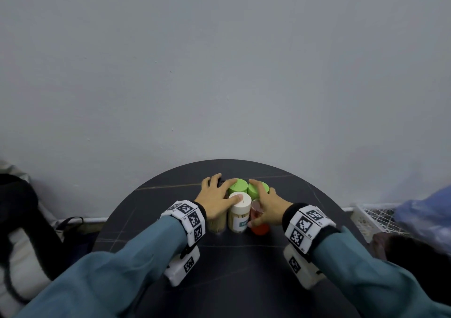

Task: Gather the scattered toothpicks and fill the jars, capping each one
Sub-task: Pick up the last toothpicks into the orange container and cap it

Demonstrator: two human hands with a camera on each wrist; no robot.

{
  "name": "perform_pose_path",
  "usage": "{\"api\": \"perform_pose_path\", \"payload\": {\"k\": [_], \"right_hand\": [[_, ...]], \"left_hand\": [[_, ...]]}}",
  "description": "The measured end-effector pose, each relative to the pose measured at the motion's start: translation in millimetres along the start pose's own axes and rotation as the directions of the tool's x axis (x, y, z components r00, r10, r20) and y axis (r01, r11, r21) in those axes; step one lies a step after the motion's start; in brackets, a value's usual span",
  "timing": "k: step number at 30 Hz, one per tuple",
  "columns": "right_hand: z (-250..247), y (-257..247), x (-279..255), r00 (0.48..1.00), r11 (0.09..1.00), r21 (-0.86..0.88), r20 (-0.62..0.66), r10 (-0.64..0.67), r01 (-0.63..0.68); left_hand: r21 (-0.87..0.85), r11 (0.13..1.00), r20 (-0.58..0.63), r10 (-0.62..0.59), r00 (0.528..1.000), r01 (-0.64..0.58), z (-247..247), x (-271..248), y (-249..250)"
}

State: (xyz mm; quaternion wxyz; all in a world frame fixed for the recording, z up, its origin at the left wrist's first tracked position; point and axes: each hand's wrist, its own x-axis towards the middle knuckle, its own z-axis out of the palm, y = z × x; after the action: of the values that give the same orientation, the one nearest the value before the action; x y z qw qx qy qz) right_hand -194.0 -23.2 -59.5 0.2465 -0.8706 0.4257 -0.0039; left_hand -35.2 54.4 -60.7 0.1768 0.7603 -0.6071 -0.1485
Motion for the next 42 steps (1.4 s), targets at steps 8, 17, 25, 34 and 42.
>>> {"api": "perform_pose_path", "payload": {"k": [8,17,25,34,42], "right_hand": [[2.1,-4.1,-1.1,0.999,1.0,0.001,-0.042,0.019,-0.019],[4.1,-5.9,-3.7,0.997,0.999,0.007,-0.071,0.043,-0.042],[-6.1,-17.1,-11.1,0.996,0.984,-0.158,-0.037,0.075,-0.08],[-17.4,-64.7,-35.7,0.988,0.949,-0.312,-0.13,-0.085,0.041],[39.4,-150.3,-42.1,0.922,0.891,-0.239,0.063,-0.381,0.385]], "left_hand": [[0.02,1.0,-0.023,-0.001,1.0,0.001,1.5,-3.1,1.7],[-0.016,1.0,-0.045,-0.007,0.999,0.006,3.2,-3.2,1.7],[-0.055,0.997,-0.026,-0.055,0.998,0.053,-0.6,-2.5,4.5],[-0.185,0.982,-0.233,-0.002,0.972,-0.043,-12.1,-42.8,-28.3],[-0.308,0.948,-0.439,-0.072,0.896,-0.074,-51.3,-118.4,-96.2]]}}
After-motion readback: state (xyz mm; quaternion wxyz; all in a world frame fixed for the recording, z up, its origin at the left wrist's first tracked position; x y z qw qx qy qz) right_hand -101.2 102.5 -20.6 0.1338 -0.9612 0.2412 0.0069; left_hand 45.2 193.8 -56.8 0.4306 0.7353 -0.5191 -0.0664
